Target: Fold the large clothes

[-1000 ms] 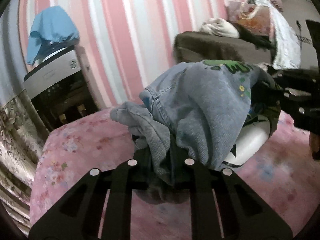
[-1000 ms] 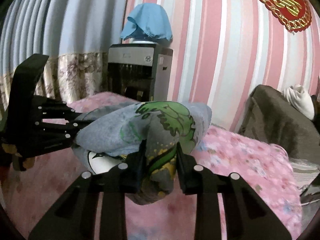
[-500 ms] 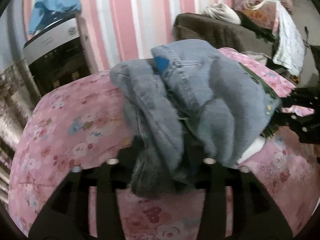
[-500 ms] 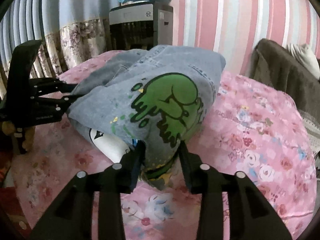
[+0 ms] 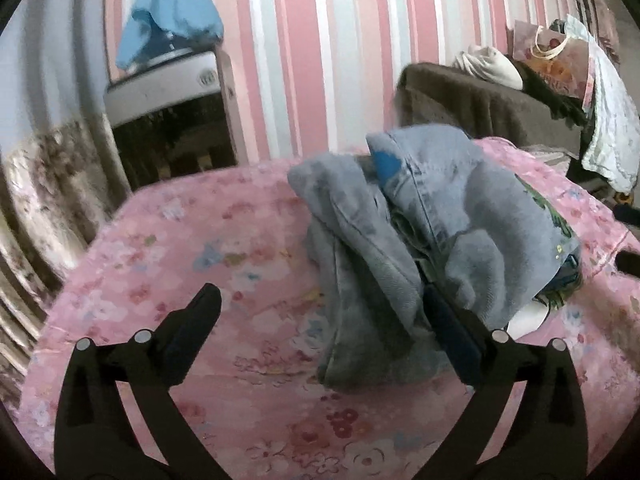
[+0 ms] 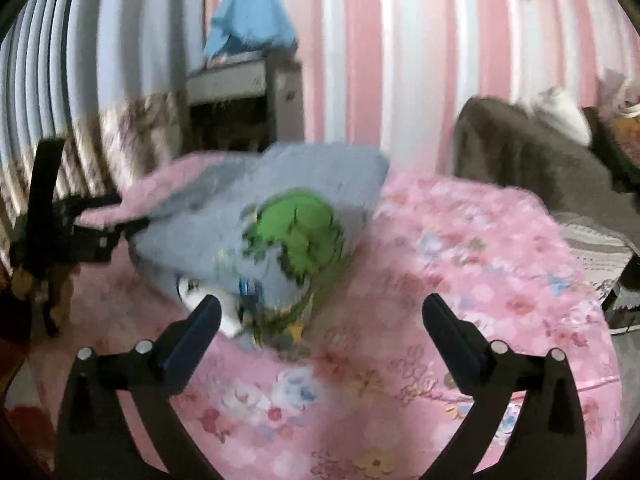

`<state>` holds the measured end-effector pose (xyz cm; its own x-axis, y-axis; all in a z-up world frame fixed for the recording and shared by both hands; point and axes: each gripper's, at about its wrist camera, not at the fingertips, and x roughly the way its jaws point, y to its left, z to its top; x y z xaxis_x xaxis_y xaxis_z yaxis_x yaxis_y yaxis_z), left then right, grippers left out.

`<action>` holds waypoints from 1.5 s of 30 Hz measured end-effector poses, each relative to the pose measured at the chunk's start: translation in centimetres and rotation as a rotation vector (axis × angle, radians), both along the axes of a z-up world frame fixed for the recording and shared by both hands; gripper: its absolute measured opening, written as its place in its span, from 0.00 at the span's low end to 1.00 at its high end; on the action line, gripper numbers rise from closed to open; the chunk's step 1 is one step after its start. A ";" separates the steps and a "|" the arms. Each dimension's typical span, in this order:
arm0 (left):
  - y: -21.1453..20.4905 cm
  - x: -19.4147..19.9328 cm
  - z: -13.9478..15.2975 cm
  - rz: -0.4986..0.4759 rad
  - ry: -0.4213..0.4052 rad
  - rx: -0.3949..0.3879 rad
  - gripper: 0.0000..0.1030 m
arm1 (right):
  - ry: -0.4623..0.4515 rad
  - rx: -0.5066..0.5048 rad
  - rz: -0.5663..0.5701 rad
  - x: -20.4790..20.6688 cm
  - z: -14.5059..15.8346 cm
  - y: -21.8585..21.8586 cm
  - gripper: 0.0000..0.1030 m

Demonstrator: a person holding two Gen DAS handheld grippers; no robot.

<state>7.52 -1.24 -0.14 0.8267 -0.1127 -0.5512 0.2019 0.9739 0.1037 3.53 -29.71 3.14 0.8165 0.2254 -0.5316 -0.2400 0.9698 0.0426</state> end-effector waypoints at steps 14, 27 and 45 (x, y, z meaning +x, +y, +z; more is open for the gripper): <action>1.8 -5.4 1.9 0.164 -0.154 -0.176 0.97 | -0.179 0.056 -0.199 -2.9 -0.4 2.9 0.98; 0.0 -6.8 0.5 0.171 -0.253 -0.097 0.97 | -0.247 0.053 -0.241 -3.8 -0.7 3.8 0.98; -0.2 -7.3 0.3 0.119 -0.295 -0.092 0.97 | -0.244 0.006 -0.249 -3.9 -0.6 4.5 0.98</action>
